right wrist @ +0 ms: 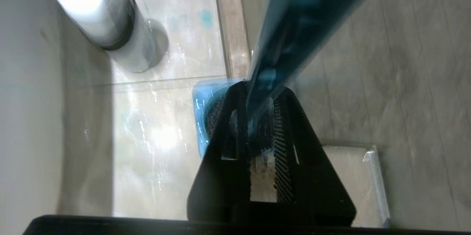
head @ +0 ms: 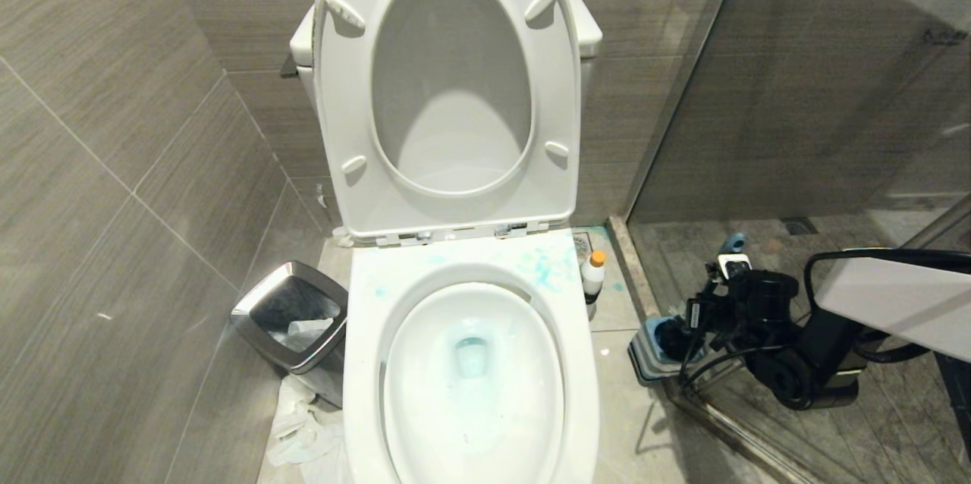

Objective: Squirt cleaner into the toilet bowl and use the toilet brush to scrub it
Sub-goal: Put the toilet brush back

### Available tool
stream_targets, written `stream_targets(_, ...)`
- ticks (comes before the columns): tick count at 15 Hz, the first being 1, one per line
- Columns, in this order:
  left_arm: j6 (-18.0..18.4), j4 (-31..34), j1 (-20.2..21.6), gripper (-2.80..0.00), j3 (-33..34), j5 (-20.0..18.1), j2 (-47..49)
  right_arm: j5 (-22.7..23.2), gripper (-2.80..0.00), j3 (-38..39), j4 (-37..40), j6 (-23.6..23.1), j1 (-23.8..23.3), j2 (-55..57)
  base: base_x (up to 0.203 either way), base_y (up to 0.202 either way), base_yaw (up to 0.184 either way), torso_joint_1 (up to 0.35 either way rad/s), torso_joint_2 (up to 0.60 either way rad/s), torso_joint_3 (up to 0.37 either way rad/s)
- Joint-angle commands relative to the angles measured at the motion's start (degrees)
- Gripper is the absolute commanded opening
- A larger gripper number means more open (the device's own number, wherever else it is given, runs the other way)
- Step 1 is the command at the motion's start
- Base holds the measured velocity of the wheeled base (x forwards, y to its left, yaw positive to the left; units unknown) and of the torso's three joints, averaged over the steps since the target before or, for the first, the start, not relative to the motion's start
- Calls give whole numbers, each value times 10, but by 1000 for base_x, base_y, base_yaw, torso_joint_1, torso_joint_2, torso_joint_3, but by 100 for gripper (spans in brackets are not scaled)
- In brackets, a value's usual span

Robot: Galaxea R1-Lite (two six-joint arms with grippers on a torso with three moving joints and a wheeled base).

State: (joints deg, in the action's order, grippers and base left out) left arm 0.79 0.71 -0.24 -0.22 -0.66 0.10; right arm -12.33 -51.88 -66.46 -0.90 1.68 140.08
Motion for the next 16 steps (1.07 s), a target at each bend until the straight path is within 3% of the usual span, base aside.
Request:
stream_targets(1,0,0,0,-280,0,0,1,-1,-280,-21,-6,-1,-2,27,0,0,0,0,0,0)
stream_targets(6,0,0,1,-280,0,0,1,-1,-280,-49,-4,-2,-2,48,0,0,0,0,0,0)
stream_targets(7,0,0,1,-280,0,0,1,-1,0,-52,-4,-2,-2,50,0,0,0,0,0,0)
stream_targets(12,0,0,0,-280,0,0,1,-2,0,-45,-2,-8,-2,47,0,0,0,0,0,0)
stream_targets(16,0,0,0,-280,0,0,1,-1,0,-22,-5,-40,2,16,0,0,0,0,0,0)
